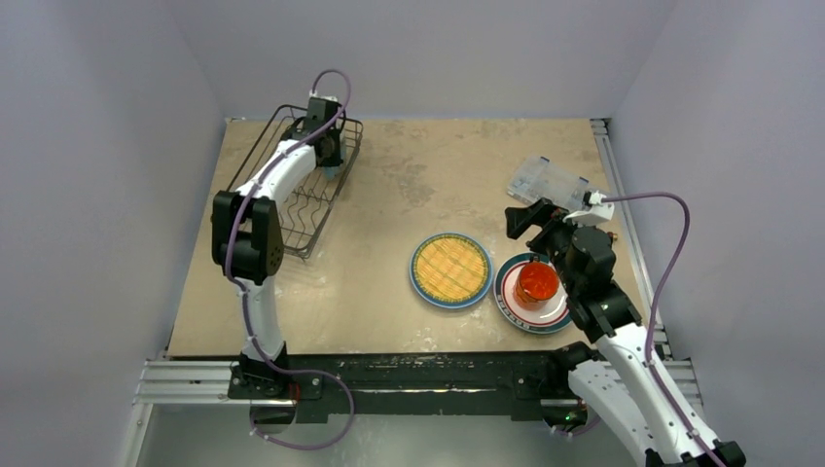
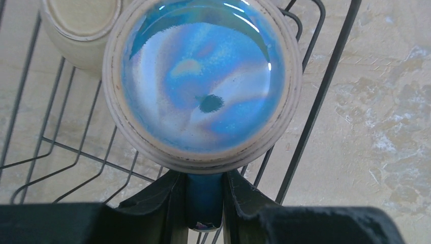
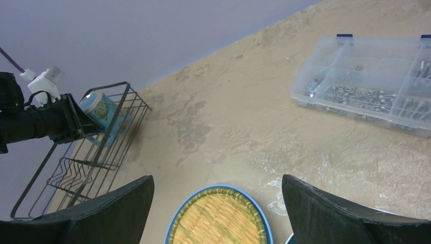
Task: Load the mixed dishes into the dish rack
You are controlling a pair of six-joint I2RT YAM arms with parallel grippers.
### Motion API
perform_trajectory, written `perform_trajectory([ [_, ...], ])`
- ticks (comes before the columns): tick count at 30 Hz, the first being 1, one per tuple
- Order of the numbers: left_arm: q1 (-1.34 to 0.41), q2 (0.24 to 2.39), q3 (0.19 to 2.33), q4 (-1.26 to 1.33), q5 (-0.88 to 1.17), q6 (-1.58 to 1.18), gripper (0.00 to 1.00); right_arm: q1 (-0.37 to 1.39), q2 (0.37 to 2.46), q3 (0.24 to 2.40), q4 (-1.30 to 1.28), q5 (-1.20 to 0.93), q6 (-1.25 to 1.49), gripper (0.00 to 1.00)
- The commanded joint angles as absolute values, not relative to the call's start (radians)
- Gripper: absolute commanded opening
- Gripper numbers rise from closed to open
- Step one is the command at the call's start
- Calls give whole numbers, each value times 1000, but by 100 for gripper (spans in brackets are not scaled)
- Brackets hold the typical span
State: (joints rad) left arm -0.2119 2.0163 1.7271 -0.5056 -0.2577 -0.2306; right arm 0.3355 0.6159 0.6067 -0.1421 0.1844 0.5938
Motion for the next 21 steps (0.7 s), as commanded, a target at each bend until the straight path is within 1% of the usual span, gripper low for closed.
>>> perform_trajectory([
  [1,-211,2028,1833,-472,-256,-271,0,337,609,651,-116,179,583,98],
  [5,-208,2084,1890,-509,-246,-277,0,337,605,634,-105,184,581,98],
  [11,-196,2116,1921,-518,-238,-305,0,338,621,641,-104,183,579,98],
  [17,-193,2178,2011,-585,-217,-326,0,337,617,627,-100,179,584,98],
  [18,-192,2188,2026,-600,-212,-330,1,337,619,624,-96,179,584,98],
  [21,-192,2189,2029,-615,-182,-347,18,337,625,625,-97,174,587,98],
])
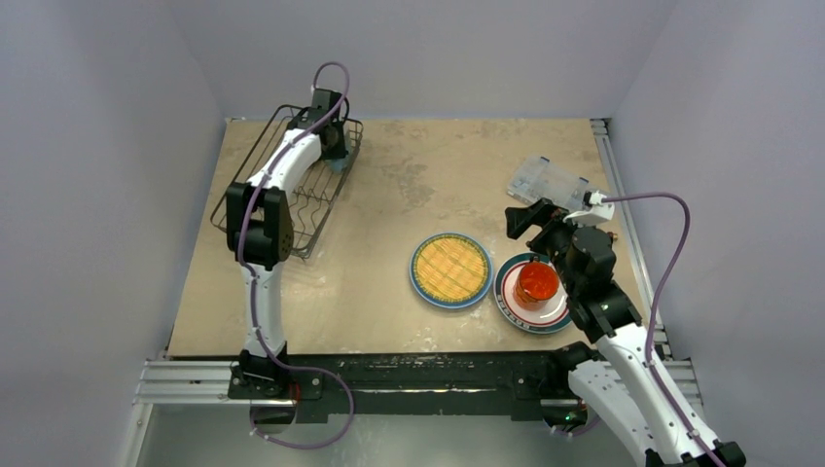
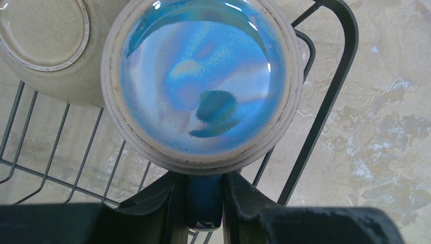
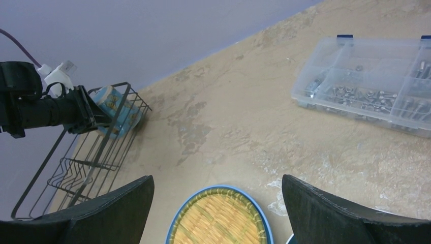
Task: Load the mixed dishes into the dish rack
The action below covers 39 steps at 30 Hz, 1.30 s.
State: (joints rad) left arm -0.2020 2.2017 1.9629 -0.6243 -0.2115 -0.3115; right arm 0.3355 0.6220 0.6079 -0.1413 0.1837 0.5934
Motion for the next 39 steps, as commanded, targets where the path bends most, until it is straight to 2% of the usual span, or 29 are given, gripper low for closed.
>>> perform_trajectory([
  [1,-192,2186,2027,-616,-173,-351,25,337,626,625,-93,175,588,98],
  [2,-191,2180,2023,-620,-170,-355,33,337,628,618,-83,173,586,98],
  [7,-191,2142,2003,-653,-154,-364,62,337,651,600,-39,156,592,98],
  [9,-187,2117,1995,-674,-152,-367,71,337,657,593,-17,145,591,98],
  [12,-169,2062,1982,-698,-143,-395,79,337,667,584,-6,138,584,98],
  [18,-134,1910,1912,-740,-51,-491,86,337,678,571,37,108,581,98],
  [28,-84,1484,1445,-468,394,-608,93,337,658,536,15,88,534,99],
  [32,-92,1442,1415,-474,549,-582,95,337,657,560,-44,91,513,99],
  [36,-143,1421,1370,-475,517,-519,95,337,684,620,-143,122,530,99],
  [39,-155,1437,1370,-478,574,-542,95,337,777,731,-341,240,619,99],
])
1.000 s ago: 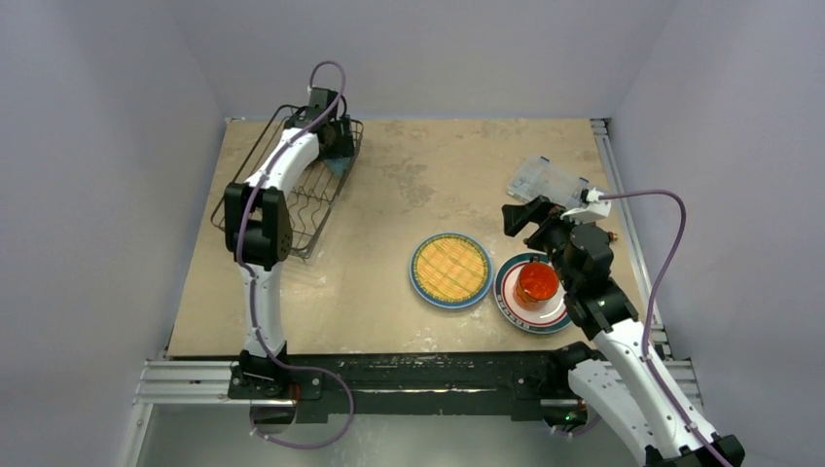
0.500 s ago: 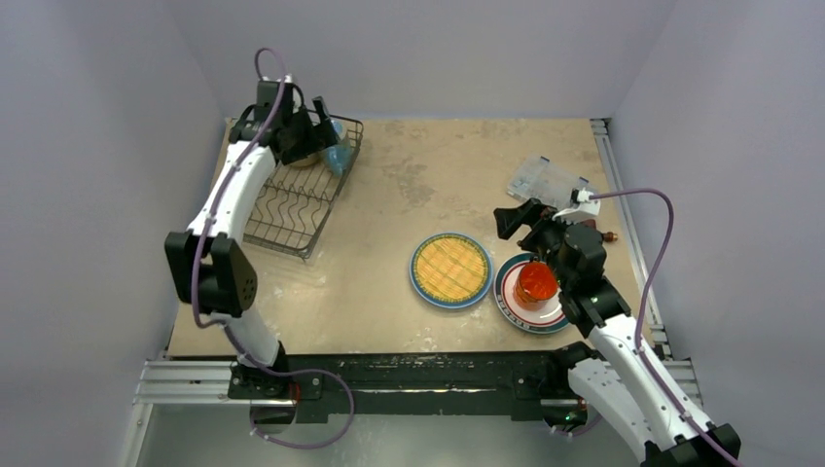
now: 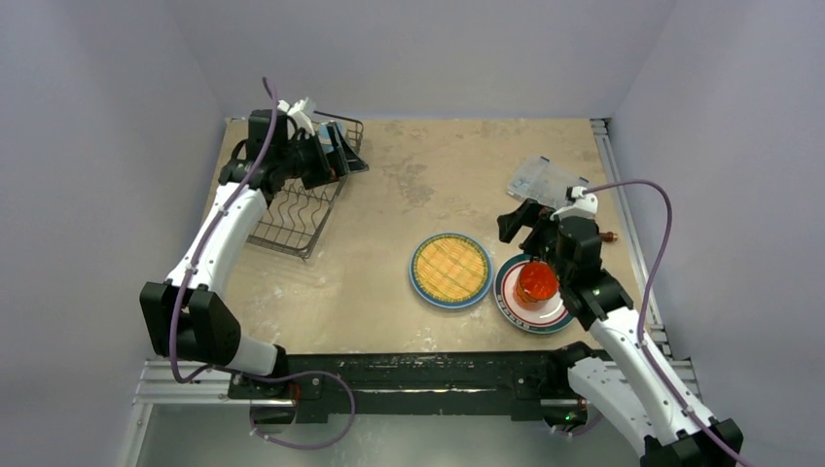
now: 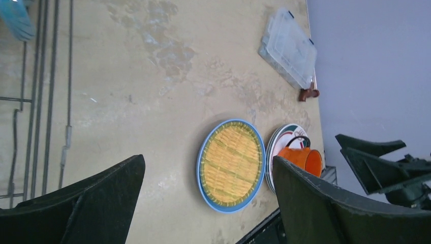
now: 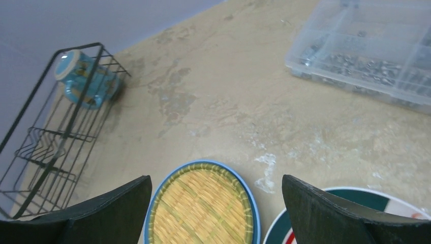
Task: Load the mixed dishes into the dish rack
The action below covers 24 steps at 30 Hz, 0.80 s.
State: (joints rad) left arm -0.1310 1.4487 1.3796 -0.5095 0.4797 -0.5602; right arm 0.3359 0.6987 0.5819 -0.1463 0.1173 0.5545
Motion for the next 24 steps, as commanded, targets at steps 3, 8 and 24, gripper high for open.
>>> perform_trajectory([
  [3,-178,1433,1380,-500,572,-517,95,337,919,863,-541,307,686,99],
  [8,-188,1415,1340,-459,593,-549,96,337,1089,979,-773,334,760,99],
  [24,-265,1488,1345,-432,739,-616,94,346,1159,794,-701,244,723,52],
])
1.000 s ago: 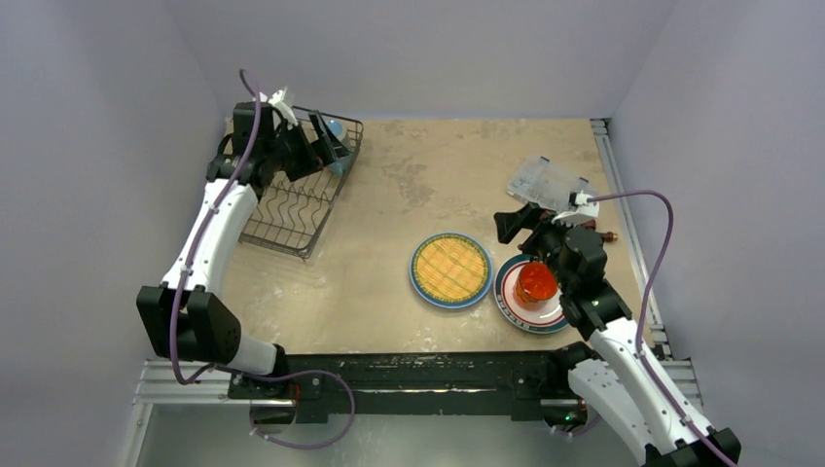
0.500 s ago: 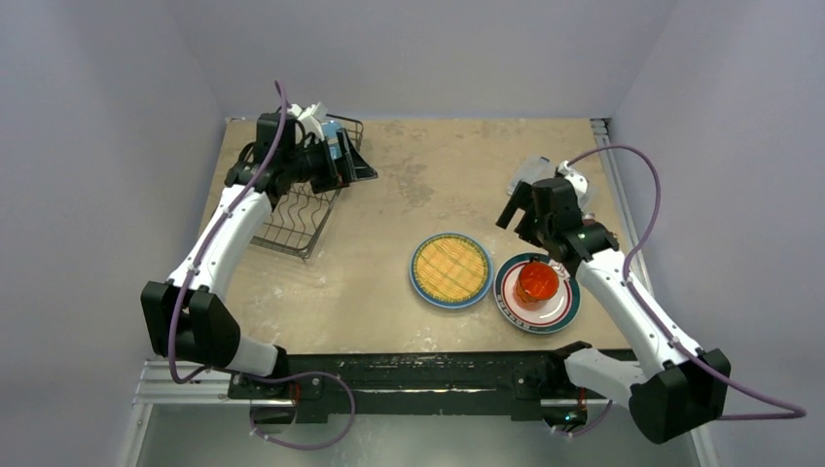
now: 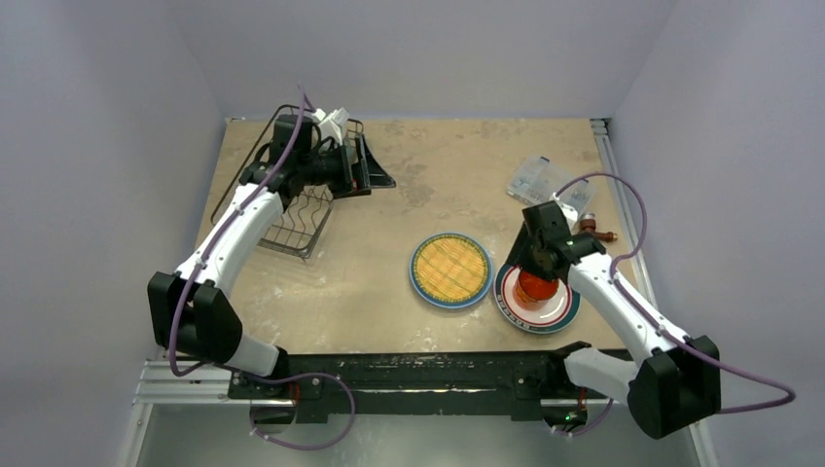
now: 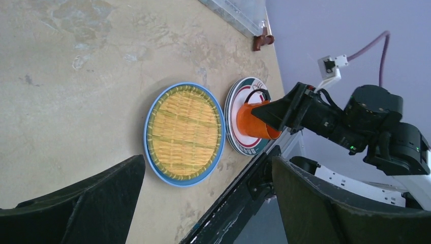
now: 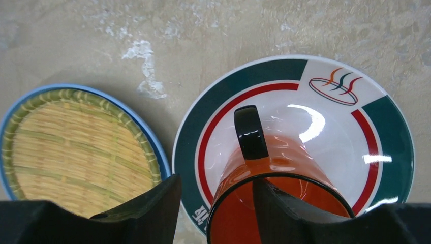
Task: Load the mixed dishes into the dish rack
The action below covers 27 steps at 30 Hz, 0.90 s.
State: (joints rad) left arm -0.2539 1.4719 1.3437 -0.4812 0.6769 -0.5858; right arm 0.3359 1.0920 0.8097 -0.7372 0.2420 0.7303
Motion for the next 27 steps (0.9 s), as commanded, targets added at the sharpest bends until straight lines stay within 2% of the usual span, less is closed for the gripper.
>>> perform_trajectory([
  [1,-267,1490,1343,-430,748,-620,94,352,1175,787,-690,249,722,51],
  [6,-276,1501,1350,-453,720,-590,94,359,1216,776,-670,239,711,30],
  [9,-279,1506,1350,-436,765,-614,93,360,1182,754,-637,253,713,16],
  [11,-289,1493,1344,-433,742,-597,93,360,1144,750,-626,253,738,3],
  [12,-297,1485,1346,-449,712,-574,93,360,1120,749,-621,248,745,0],
  [18,-318,1488,1346,-434,742,-572,92,360,917,743,-552,300,761,0],
  [20,-340,1476,1329,-397,739,-560,93,359,840,747,-488,247,753,0],
  [24,-382,1482,1297,-271,826,-607,93,360,711,691,-190,19,771,0],
  [27,-410,1456,1209,-11,922,-734,93,357,685,576,230,-310,931,0],
])
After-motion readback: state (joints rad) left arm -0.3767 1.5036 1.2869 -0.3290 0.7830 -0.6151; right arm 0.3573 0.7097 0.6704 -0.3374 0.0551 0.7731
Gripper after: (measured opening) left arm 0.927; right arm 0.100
